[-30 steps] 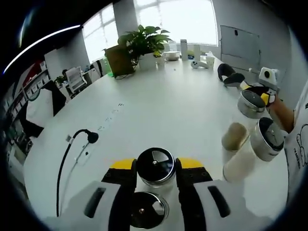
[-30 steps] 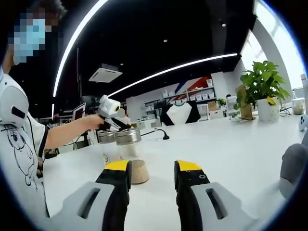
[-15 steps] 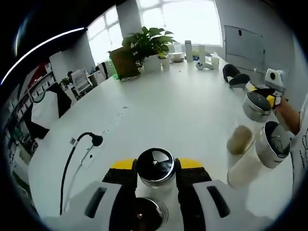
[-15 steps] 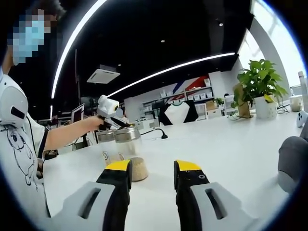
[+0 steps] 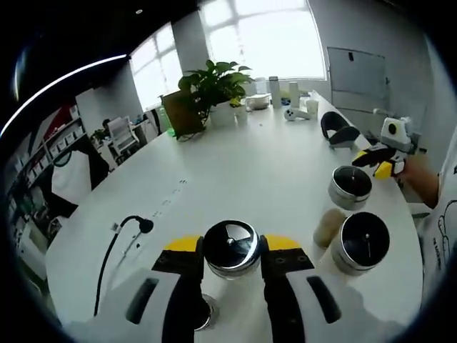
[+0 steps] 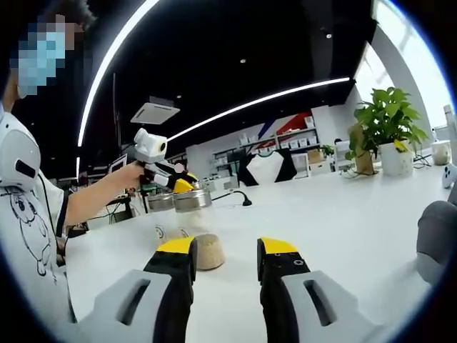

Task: Rotate the seasoning bottle until the label or dispensing opening points toward the visible target arrow and the bottle remains upright within the marked orientation range

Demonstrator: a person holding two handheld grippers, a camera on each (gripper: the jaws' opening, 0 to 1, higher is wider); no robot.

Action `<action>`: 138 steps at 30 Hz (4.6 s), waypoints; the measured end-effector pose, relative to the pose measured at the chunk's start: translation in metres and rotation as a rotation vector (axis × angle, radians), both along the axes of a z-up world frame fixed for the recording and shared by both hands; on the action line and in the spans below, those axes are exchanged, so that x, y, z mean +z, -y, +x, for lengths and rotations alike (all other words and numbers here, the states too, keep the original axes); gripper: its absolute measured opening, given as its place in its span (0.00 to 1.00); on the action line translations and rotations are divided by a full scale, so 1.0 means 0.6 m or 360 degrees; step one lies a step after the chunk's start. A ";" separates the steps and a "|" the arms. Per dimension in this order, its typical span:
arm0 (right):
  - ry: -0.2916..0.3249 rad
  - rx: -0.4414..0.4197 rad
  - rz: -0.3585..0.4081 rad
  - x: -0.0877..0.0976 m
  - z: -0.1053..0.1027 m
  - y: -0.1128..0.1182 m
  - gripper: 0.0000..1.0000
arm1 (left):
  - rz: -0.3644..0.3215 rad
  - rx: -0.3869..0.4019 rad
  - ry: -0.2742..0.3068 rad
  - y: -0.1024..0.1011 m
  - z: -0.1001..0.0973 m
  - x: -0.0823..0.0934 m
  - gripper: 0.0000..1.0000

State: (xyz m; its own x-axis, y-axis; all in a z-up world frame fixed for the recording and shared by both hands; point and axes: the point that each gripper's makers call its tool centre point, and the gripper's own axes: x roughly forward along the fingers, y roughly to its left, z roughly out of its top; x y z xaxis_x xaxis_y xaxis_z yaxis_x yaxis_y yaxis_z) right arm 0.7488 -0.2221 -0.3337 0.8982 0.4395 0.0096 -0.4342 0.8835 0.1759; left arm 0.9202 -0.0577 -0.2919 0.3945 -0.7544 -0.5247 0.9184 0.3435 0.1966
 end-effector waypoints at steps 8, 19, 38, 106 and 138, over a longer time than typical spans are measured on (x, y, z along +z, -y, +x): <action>0.0007 0.0016 -0.0002 0.005 0.003 -0.010 0.32 | -0.0013 0.0046 0.0111 -0.032 -0.019 0.020 0.32; 0.0021 0.0056 -0.0018 0.012 0.006 -0.026 0.31 | -0.0022 0.0014 0.0020 -0.064 -0.067 -0.008 0.32; -0.0001 0.0068 -0.0019 0.002 0.000 -0.032 0.30 | -0.0073 0.0033 -0.0121 -0.094 -0.124 -0.058 0.32; -0.0032 0.0114 -0.0074 -0.017 0.019 -0.048 0.24 | -0.0894 0.0416 0.0203 -0.102 -0.164 -0.018 0.46; -0.0018 0.0133 -0.0093 -0.011 0.018 -0.051 0.21 | -0.0829 0.0281 0.0059 -0.099 -0.157 -0.057 0.32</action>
State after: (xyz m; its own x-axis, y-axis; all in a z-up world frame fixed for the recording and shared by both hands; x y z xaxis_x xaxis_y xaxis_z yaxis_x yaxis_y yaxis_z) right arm 0.7598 -0.1913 -0.3406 0.8584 0.5123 -0.0282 -0.5049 0.8532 0.1306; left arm 0.8260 0.0020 -0.3263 0.5496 -0.8313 -0.0831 0.8337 0.5522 -0.0094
